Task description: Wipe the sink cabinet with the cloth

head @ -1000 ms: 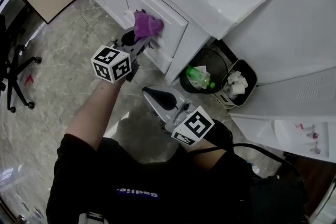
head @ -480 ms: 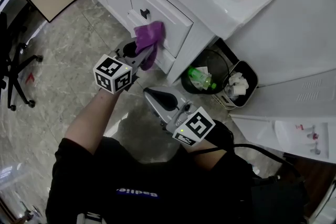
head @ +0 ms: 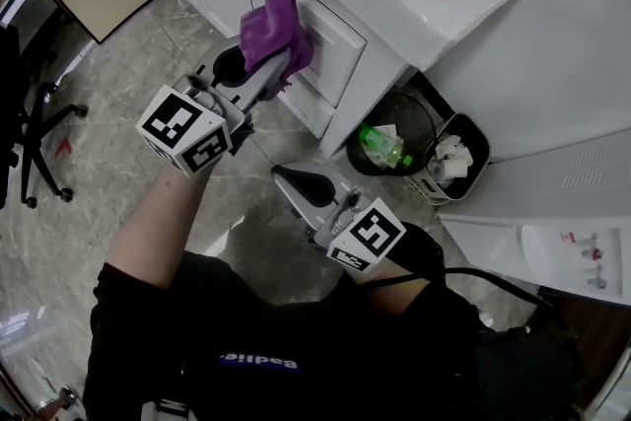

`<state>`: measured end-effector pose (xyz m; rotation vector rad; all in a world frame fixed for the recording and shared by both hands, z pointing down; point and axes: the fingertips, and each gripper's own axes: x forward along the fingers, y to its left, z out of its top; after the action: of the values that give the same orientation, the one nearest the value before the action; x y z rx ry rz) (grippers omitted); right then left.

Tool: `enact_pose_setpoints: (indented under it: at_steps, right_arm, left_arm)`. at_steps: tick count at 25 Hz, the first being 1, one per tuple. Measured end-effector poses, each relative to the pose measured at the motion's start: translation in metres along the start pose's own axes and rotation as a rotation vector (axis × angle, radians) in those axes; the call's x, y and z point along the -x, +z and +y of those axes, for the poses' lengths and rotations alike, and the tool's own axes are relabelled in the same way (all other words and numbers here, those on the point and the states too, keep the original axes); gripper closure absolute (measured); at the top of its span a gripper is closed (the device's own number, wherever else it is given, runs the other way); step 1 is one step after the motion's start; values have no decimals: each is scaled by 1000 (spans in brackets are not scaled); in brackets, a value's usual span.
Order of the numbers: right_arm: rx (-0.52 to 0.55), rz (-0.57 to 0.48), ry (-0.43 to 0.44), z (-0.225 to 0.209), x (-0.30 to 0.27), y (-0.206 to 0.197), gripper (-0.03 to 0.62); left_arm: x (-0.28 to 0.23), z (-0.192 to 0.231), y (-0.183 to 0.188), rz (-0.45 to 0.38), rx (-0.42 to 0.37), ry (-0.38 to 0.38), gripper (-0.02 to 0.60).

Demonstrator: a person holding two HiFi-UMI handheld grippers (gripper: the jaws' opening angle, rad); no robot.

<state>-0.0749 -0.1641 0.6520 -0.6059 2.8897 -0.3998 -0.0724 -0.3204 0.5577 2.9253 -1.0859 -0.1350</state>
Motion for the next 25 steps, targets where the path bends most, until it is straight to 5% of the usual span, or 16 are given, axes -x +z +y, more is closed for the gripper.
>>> enact_pose_setpoints:
  at_steps: [6, 15, 21, 25]
  right_arm:
    - [2, 4, 6, 2, 1, 0, 597]
    - [19, 18, 34, 5, 1, -3, 597]
    - [19, 28, 22, -2, 4, -6, 597]
    - [14, 7, 1, -3, 8, 4, 597]
  left_arm:
    - [-25, -12, 20, -18, -28, -54, 497]
    - [-43, -18, -64, 106, 35, -119, 497]
    - [-41, -2, -122, 172, 116, -94, 497]
    - [-40, 2, -136, 136, 167, -93, 497]
